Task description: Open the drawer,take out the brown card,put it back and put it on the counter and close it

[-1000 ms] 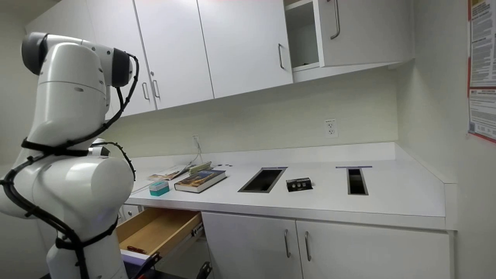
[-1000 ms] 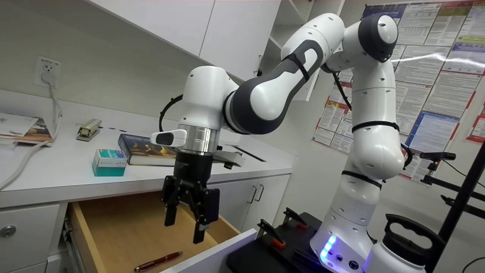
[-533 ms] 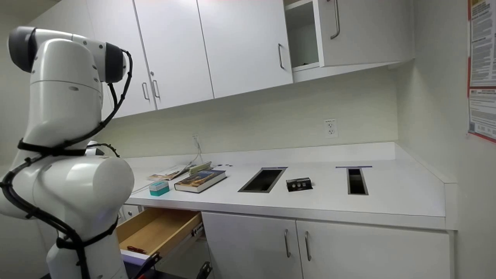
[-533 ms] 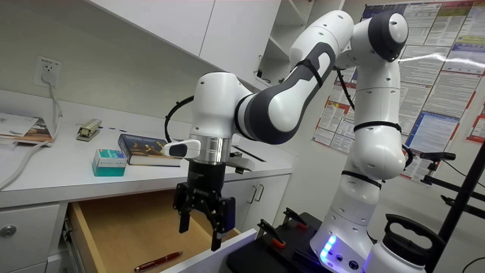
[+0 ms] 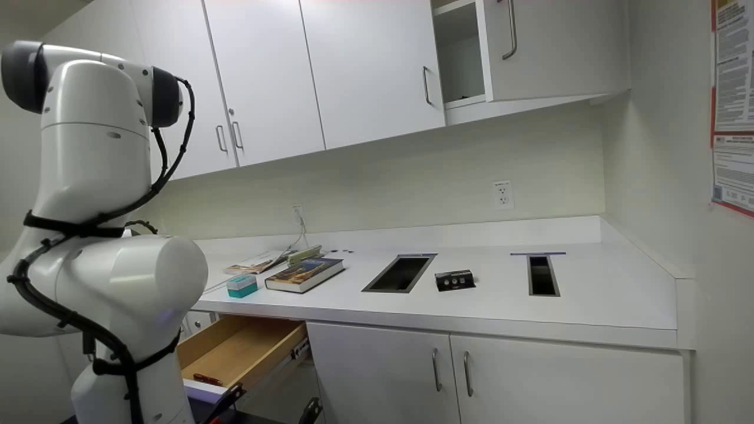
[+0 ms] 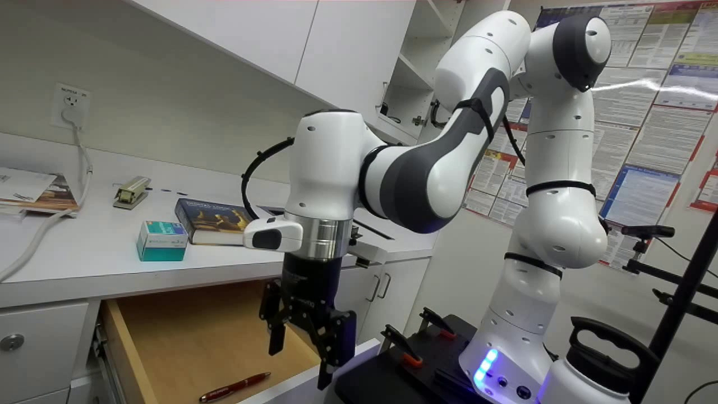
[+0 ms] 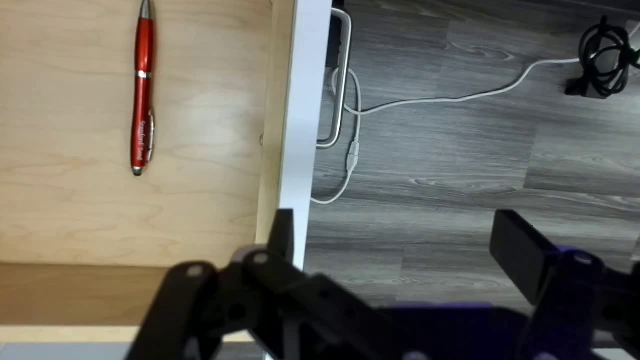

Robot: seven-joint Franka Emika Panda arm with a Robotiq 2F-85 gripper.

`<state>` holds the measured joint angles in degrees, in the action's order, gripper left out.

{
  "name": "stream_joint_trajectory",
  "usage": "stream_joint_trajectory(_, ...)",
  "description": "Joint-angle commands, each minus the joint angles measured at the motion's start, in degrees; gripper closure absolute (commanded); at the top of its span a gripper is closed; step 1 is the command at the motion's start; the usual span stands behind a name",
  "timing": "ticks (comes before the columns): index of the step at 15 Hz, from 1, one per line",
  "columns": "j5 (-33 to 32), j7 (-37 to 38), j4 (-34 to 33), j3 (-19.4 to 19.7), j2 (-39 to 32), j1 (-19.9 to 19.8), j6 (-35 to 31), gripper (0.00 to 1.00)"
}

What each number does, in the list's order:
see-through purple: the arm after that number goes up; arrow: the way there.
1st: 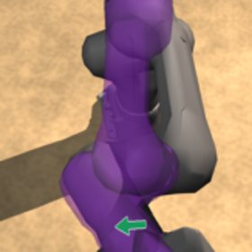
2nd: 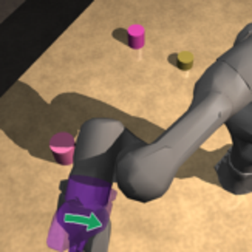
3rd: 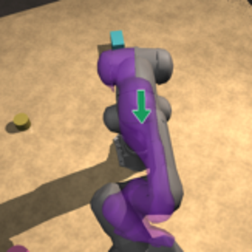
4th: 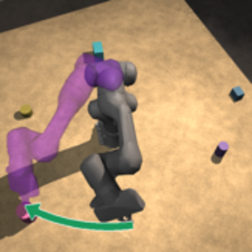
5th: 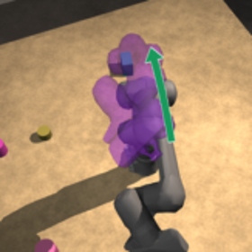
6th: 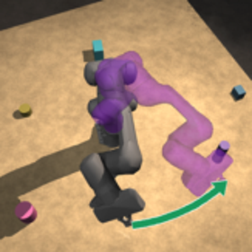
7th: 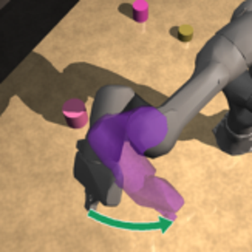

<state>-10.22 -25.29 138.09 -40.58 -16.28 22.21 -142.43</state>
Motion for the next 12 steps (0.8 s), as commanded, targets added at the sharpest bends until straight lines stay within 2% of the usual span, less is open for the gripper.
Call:
stream_joint_trajectory(1, -8.5, 9.3, 0.6, 4.1, 1.0, 6.3, 1.4, 0.0)
stream_joint_trajectory(4, -15.4, 12.9, 0.8, 7.4, -0.4, 9.4, 0.2, 0.0)
stream_joint_trajectory(6, -18.0, 11.7, 0.8, 9.3, -2.1, 9.6, -1.7, 0.0)
stream_joint_trajectory(8, -17.6, 7.8, 0.0, 10.4, -4.9, 8.6, -3.7, 0.0)
stream_joint_trajectory(9, -16.3, 9.7, 0.7, 9.9, -2.3, 9.8, -1.6, 0.0)
stream_joint_trajectory(12, -16.3, 7.9, 0.4, 11.1, -4.6, 9.4, -2.9, 0.0)
